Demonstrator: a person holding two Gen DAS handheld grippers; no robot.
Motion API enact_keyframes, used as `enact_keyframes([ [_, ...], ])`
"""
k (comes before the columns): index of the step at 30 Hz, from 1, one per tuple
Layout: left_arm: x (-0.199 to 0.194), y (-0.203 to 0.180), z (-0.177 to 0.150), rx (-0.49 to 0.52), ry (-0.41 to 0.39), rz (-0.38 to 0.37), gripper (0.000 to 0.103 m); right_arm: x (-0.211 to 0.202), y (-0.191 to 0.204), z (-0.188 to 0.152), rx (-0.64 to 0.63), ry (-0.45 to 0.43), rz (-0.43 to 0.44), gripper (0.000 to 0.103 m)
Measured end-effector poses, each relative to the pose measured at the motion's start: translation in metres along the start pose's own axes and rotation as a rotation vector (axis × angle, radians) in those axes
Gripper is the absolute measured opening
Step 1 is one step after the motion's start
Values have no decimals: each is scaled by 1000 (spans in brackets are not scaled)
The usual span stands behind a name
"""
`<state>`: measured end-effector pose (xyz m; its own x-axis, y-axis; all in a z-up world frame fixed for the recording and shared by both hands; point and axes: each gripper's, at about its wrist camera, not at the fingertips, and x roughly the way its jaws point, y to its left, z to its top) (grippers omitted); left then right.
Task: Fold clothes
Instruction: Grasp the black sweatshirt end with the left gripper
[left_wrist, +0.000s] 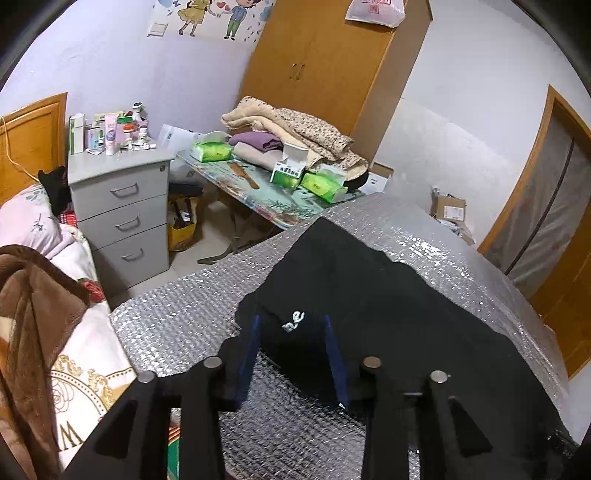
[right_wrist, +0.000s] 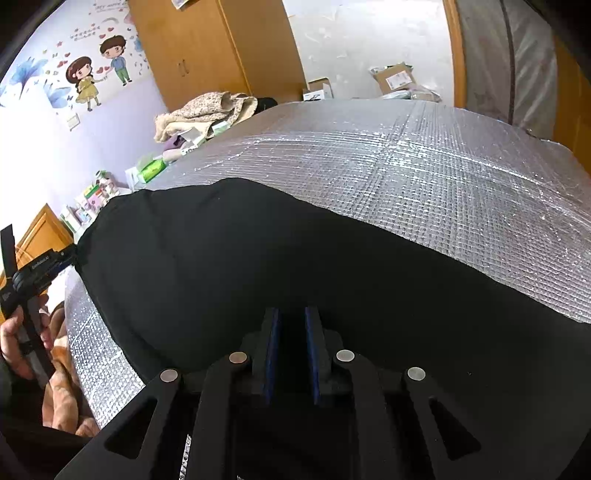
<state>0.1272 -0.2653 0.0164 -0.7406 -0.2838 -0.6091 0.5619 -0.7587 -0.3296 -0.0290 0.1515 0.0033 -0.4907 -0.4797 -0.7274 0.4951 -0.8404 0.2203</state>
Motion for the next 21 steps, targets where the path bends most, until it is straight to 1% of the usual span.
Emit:
enact_keyframes([
  [4, 11, 10, 0, -73, 43, -20, 41, -1, -1, -2, 3, -3, 3, 15],
  [6, 18, 15, -1, -99, 70, -11, 42, -1, 0, -2, 5, -3, 5, 15],
  [10, 23, 18, -4, -117, 71, 7, 49, 0, 1, -2, 11, -5, 10, 15],
  [13, 26, 20, -3, -138, 78, 5, 50, -1, 0, -3, 15, -6, 15, 15],
  [17, 36, 29, -1, -213, 94, -41, 50, -1, 1, -3, 20, -6, 19, 15],
  [21, 41, 36, 0, -282, 108, -67, 50, -1, 1, -3, 24, -7, 22, 15],
])
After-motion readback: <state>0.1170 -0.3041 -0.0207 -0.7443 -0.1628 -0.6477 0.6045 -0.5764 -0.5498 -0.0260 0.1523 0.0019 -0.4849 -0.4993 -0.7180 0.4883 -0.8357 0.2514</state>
